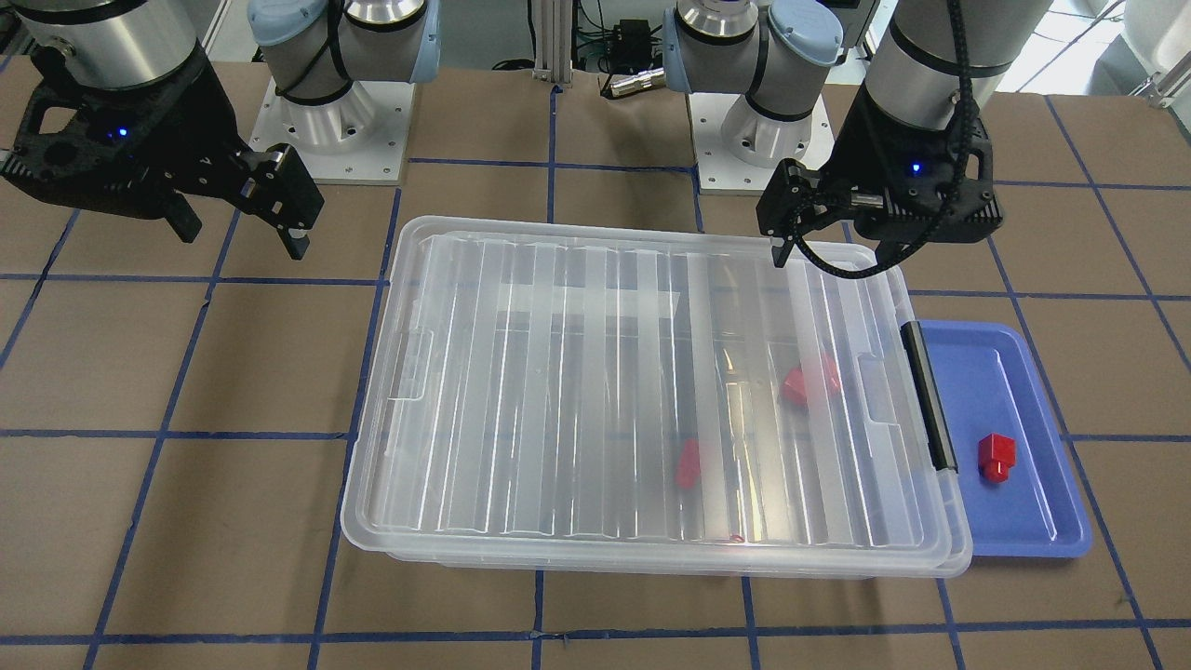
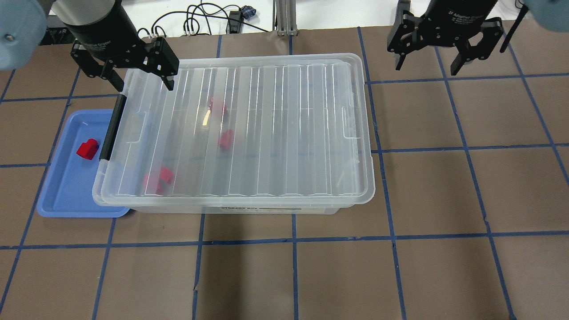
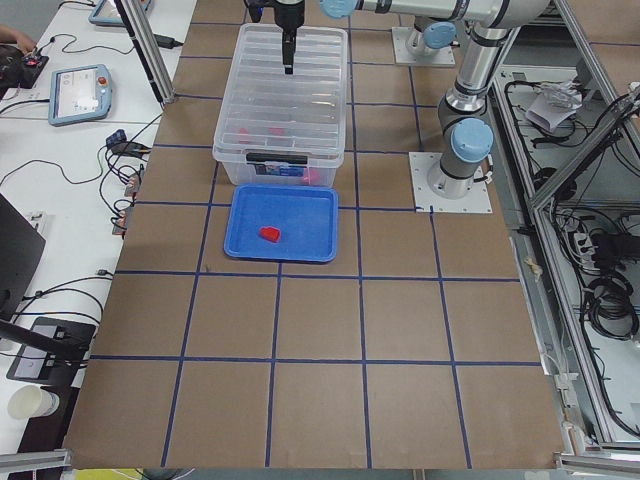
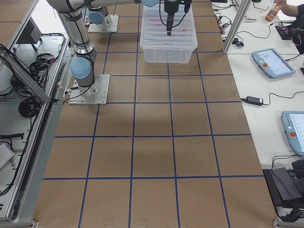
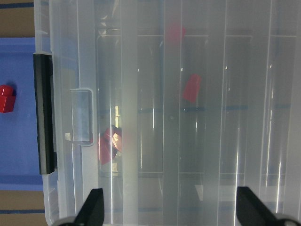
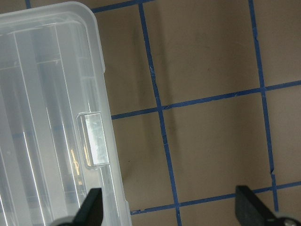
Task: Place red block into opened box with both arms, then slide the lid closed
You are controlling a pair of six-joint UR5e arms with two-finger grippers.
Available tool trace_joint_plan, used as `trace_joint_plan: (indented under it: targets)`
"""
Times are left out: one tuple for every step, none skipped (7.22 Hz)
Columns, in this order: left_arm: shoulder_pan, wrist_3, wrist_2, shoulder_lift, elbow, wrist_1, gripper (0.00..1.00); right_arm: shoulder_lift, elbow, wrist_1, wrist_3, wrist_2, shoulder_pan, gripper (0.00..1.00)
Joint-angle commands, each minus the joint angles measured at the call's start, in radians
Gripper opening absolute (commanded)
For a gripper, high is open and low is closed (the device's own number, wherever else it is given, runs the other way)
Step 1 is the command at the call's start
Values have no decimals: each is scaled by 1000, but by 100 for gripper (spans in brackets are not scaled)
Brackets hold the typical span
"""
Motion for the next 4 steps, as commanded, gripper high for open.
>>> trace_joint_plan:
  targets:
    - [-2, 0, -2, 0, 1, 2, 100, -1, 4, 1, -2, 1, 0, 100]
    - [0, 0, -3, -1, 7, 5, 100, -1, 4, 1, -2, 1, 0, 100]
    - [0, 0, 0, -3, 27, 5, 100, -1, 4, 3, -2, 1, 0, 100]
    - [0, 0, 3, -14, 28, 5, 100, -1, 4, 3, -2, 1, 0, 100]
